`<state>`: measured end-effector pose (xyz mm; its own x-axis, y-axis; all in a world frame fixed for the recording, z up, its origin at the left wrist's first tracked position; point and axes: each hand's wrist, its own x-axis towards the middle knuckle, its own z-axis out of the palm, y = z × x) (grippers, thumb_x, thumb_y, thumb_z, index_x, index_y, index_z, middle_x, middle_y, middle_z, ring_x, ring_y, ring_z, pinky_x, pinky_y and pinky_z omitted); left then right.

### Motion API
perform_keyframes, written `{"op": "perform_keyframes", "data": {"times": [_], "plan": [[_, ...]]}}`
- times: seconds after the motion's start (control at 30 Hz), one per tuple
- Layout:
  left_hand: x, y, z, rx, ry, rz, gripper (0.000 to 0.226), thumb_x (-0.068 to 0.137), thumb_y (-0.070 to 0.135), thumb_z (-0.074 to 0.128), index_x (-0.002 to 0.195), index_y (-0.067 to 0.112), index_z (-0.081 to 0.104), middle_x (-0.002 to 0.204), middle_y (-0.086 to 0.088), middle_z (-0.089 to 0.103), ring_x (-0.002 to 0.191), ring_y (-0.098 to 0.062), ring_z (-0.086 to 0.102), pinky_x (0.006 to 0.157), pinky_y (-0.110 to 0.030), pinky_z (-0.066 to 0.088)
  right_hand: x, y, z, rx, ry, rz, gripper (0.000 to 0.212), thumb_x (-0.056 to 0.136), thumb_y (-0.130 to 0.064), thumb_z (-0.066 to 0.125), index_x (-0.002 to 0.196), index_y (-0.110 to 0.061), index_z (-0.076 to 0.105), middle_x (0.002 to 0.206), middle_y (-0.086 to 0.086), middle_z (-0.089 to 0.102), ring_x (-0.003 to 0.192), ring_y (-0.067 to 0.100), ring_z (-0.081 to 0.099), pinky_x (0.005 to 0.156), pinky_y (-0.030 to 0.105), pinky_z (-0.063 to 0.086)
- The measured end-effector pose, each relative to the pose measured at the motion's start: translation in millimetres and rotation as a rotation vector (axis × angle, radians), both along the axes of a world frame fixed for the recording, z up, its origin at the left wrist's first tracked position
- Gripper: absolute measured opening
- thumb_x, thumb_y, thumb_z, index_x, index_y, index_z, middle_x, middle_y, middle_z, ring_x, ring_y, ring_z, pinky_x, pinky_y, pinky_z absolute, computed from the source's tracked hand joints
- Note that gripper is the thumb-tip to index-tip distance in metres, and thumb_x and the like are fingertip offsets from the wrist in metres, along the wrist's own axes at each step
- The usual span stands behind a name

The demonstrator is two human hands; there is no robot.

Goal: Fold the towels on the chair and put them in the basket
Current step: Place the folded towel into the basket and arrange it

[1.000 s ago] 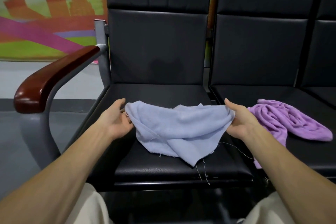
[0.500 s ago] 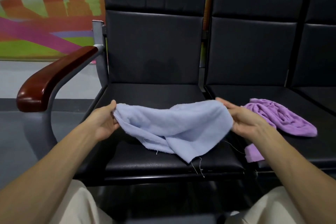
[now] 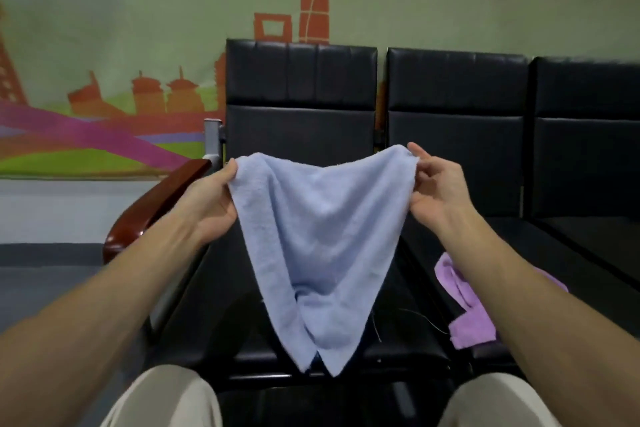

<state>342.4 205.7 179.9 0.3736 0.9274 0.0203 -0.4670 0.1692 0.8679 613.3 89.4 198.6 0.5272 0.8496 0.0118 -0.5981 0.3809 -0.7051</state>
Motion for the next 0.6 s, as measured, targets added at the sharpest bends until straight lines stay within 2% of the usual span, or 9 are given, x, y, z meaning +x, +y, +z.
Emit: {"op": "perform_keyframes", "data": {"times": [0.07,0.13,0.2,0.27,0.33,0.4,0.47,0.53,0.6], "plan": [[-10.4,-2.8,30.7,0.094,0.042,0.029,0.028,0.101,0.026,0.046,0.112,0.009,0.065,0.105,-0.006,0.073,0.089,-0.015,0.072,0.069,-0.027,0.057,-1.5,-5.3,24.1,0.052,-0.113,-0.018,0.041,0.088,0.006,0.045,0.116,-0.014,0.065,0.106,0.014,0.068,0.097,0.026,0.068,0.092,0.039,0.055],[-23.2,-2.7,56.9,0.171,0.071,0.053,0.033,0.100,0.028,0.049,0.122,0.008,0.062,0.120,-0.011,0.068,0.104,-0.021,0.068,0.084,-0.034,0.054,-1.9,-10.9,45.1,0.076,-0.216,-0.012,0.051,0.086,0.012,0.040,0.121,-0.017,0.063,0.118,0.015,0.064,0.112,0.030,0.062,0.103,0.043,0.047],[-36.4,-4.8,79.2,0.213,0.104,0.088,0.035,0.099,0.028,0.049,0.126,0.008,0.060,0.124,-0.013,0.065,0.109,-0.026,0.064,0.088,-0.040,0.051,-1.4,-15.2,62.1,0.075,-0.287,-0.036,0.057,0.084,0.014,0.037,0.123,-0.018,0.063,0.119,0.014,0.062,0.111,0.030,0.061,0.097,0.042,0.052],[-46.8,-9.3,95.6,0.254,0.158,0.144,0.031,0.099,0.026,0.049,0.123,0.010,0.062,0.120,-0.012,0.066,0.102,-0.026,0.065,0.077,-0.040,0.053,-0.4,-17.9,74.7,0.040,-0.363,-0.102,0.057,0.081,0.015,0.038,0.117,-0.018,0.066,0.115,0.012,0.064,0.102,0.027,0.064,0.077,0.035,0.058],[-54.2,-12.2,104.3,0.310,0.198,0.246,0.024,0.098,0.024,0.053,0.114,0.011,0.066,0.111,-0.008,0.068,0.092,-0.023,0.066,0.065,-0.032,0.054,-1.5,-19.1,83.7,-0.024,-0.446,-0.206,0.053,0.077,0.018,0.041,0.105,-0.017,0.069,0.109,0.012,0.067,0.095,0.024,0.066,0.069,0.029,0.055],[-60.4,-13.3,106.3,0.333,0.246,0.322,0.016,0.097,0.022,0.055,0.100,0.014,0.068,0.108,-0.007,0.067,0.089,-0.021,0.064,0.061,-0.029,0.053,-5.4,-18.9,88.7,-0.096,-0.484,-0.296,0.049,0.078,0.018,0.042,0.094,-0.017,0.071,0.104,0.011,0.068,0.091,0.022,0.066,0.069,0.028,0.056],[-66.5,-12.4,103.6,0.331,0.327,0.369,0.015,0.097,0.024,0.057,0.091,0.016,0.068,0.115,-0.013,0.065,0.094,-0.026,0.062,0.070,-0.035,0.052,-8.8,-17.0,88.2,-0.158,-0.554,-0.367,0.043,0.081,0.015,0.047,0.095,-0.017,0.072,0.097,0.007,0.068,0.090,0.020,0.065,0.070,0.027,0.056],[-73.6,-12.4,102.0,0.315,0.368,0.405,0.017,0.097,0.023,0.056,0.088,0.016,0.069,0.116,-0.016,0.066,0.092,-0.029,0.062,0.075,-0.040,0.051,-10.4,-15.0,86.7,-0.215,-0.726,-0.446,0.037,0.084,0.010,0.052,0.095,-0.019,0.072,0.097,0.004,0.068,0.093,0.020,0.065,0.071,0.027,0.055],[-79.0,-13.7,101.4,0.262,0.338,0.351,0.018,0.099,0.018,0.051,0.095,0.014,0.069,0.100,-0.010,0.073,0.080,-0.023,0.068,0.065,-0.033,0.054,-11.4,-15.0,85.8,-0.254,-0.887,-0.563,0.034,0.086,0.005,0.052,0.088,-0.024,0.071,0.100,0.003,0.068,0.097,0.021,0.063,0.078,0.030,0.056]]}}
